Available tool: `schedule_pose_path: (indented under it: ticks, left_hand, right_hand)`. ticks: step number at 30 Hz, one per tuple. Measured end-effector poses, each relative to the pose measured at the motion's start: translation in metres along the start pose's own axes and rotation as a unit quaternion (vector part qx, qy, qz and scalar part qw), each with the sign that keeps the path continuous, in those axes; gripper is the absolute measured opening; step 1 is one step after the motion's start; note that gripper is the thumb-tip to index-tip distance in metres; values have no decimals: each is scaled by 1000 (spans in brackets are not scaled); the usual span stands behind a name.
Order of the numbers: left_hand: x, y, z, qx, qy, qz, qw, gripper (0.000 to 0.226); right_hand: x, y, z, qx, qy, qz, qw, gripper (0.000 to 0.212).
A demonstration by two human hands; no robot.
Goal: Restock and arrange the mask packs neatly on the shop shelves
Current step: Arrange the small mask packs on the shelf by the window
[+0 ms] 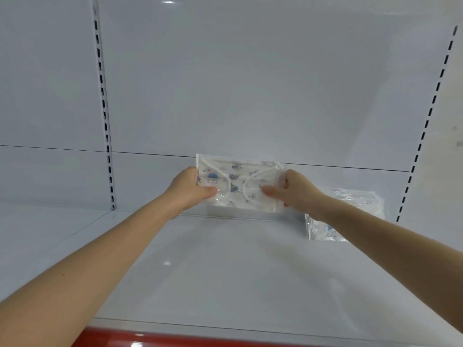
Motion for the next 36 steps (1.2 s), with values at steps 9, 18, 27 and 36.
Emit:
schedule_pose_path:
  ticks: [9,18,27,36]
  left_hand:
    - [55,-46,3,51,65,-33,996,15]
    - [141,-90,1,87,120,22,989,29]
    - [205,-66,-17,59,228,175,956,37]
    - [210,-62,-24,69,235,192,950,40]
  right_hand:
    - [-68,-29,-26,32,-84,47,995,41]
    - [-138,-83,-62,80,-141,28,986,33]
    - [-137,-147,-79,178,-53,-52,981,27]
    - [-134,-158,-83,183,-36,-57,981,30]
Point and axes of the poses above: each hand's wrist, its own z-axis towards the middle knuckle, its own x-axis out of the palm, y = z × x, the point moved 4 cm from there along z, towards the middle knuckle, and after that the axes turned 2 degrees about -x, right-handed, at the moved point
